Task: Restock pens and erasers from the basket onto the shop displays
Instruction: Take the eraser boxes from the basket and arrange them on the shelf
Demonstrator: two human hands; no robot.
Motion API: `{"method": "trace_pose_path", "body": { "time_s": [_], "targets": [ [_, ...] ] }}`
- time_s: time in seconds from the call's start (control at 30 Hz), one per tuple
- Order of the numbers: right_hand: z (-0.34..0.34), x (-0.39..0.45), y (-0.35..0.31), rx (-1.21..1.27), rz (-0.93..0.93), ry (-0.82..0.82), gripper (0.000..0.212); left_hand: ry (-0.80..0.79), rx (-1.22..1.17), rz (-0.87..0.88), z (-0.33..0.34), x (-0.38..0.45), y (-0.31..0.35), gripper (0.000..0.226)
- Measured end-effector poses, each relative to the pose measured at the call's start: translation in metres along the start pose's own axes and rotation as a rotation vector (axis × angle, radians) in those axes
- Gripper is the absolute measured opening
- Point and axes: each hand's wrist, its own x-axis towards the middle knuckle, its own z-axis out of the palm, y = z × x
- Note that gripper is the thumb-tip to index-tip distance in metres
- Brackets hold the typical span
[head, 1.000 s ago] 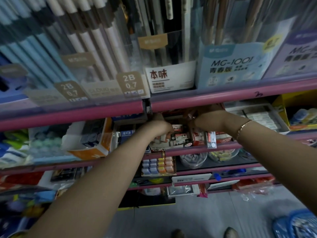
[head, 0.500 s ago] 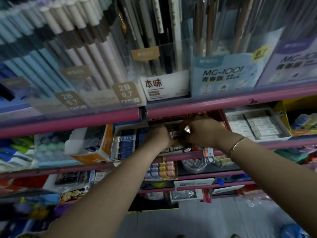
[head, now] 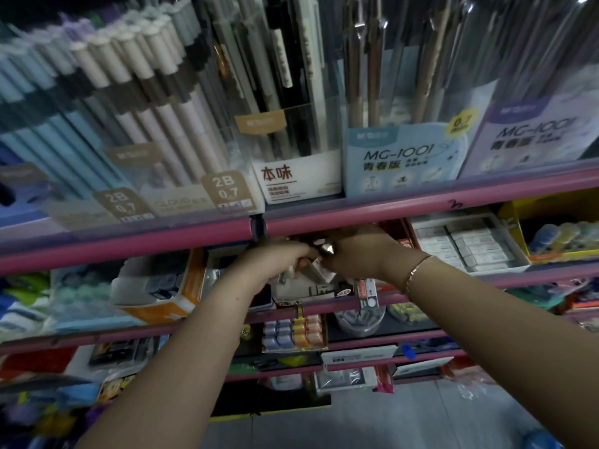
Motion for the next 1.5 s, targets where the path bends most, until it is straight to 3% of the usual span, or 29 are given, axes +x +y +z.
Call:
{"method": "trace_pose_path", "body": {
  "time_s": [0.07, 0.13, 0.23, 0.33, 0.43, 0.57, 0.7, 0.8, 1.03, 1.3, 1.5],
  "targets": [
    [-0.001, 0.001, -0.002, 0.167, 0.037, -0.037, 0.019, -0.039, -0.015, 0.009, -0.008, -0.005, 0.001, 0.015],
    [-0.002, -0.003, -0.001, 0.554, 0.117, -0.016, 0.005, -0.032, -0.064, 0.018, -0.015, -0.009, -0.003, 0.040],
    [-0.001, -0.007, 0.004, 1.114, 0.241, 0.134, 0.013, -0.025, -0.020, 0.069, -0.015, -0.010, -0.011, 0.056],
    [-0.002, -0.010, 0.008, 1.294, 0.305, 0.027, 0.024, -0.060, -0.075, 0.189, -0.005, -0.008, -0.016, 0.042],
    [-0.001, -0.014, 0.015, 1.157, 0.425, -0.019, 0.022, -0.062, -0.077, 0.163, -0.003, 0.000, -0.017, 0.038],
    [-0.008, -0.021, 0.029, 0.969, 0.446, 0.248, 0.015, -0.082, 0.163, 0.111, -0.002, 0.016, -0.008, 0.018],
    [-0.009, -0.030, 0.034, 0.852, 0.383, 0.309, 0.017, -0.141, 0.351, 0.075, 0.011, 0.024, 0.002, 0.021],
    [-0.004, -0.032, 0.031, 0.795, 0.360, 0.258, 0.011, -0.185, 0.322, 0.037, 0.017, 0.027, 0.008, 0.022],
    [0.004, -0.030, 0.032, 0.801, 0.331, 0.225, 0.018, -0.150, 0.310, 0.006, 0.026, 0.035, 0.000, 0.045],
    [0.007, -0.019, 0.031, 0.793, 0.336, 0.238, 0.024, -0.078, 0.194, -0.030, 0.021, 0.033, -0.008, 0.039],
    [0.005, -0.006, 0.020, 0.061, 0.155, -0.025, 0.032, 0.029, 0.187, -0.039, 0.029, 0.033, -0.003, 0.046]
  ]
}}
